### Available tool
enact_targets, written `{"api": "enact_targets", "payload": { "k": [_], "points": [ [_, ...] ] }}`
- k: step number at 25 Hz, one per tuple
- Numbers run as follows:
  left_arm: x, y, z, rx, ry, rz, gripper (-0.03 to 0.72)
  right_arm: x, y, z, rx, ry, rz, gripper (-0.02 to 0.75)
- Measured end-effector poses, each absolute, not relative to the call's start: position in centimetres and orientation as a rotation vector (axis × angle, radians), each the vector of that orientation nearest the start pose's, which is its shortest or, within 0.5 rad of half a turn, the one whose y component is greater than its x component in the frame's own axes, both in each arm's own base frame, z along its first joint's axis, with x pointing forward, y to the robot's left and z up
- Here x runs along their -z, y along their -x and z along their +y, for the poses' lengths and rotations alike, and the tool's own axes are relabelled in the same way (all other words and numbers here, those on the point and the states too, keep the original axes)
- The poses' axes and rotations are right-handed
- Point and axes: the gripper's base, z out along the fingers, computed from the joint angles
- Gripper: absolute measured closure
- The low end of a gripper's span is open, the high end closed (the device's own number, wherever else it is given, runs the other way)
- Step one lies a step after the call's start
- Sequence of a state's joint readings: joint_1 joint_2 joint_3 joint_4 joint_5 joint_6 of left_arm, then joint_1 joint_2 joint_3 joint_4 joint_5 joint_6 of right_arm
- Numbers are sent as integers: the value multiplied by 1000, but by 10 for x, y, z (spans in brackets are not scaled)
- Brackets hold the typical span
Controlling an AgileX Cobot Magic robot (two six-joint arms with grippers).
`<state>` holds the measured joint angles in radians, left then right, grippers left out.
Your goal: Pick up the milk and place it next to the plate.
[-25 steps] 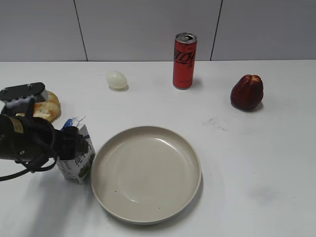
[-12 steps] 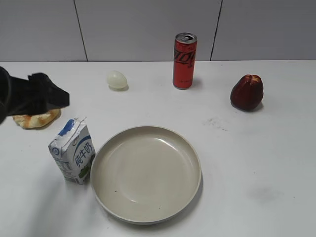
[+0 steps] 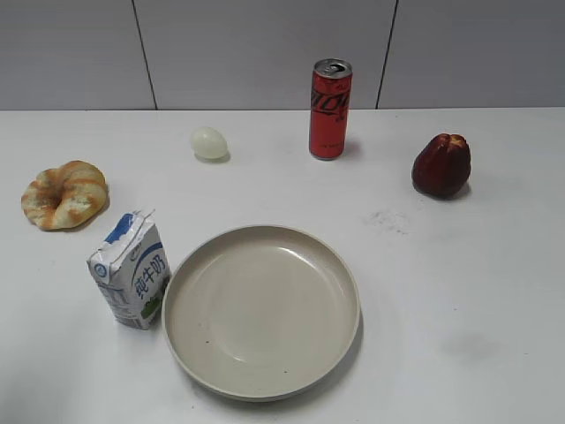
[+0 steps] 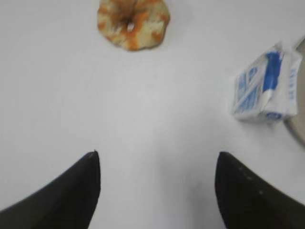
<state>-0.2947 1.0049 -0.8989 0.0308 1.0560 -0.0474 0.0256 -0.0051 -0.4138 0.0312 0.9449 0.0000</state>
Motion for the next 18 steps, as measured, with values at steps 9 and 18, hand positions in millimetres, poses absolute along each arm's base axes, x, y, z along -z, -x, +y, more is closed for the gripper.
{"api": "enact_targets", "payload": {
  "k": [9,18],
  "points": [
    [-289,-87,-24,114,-295,2590,134,-262,-8,3,-53,23,2009,279],
    [-270,-35,-15,167,-394,2327,133,-262,-8,3,-53,23,2009,279]
  ]
}}
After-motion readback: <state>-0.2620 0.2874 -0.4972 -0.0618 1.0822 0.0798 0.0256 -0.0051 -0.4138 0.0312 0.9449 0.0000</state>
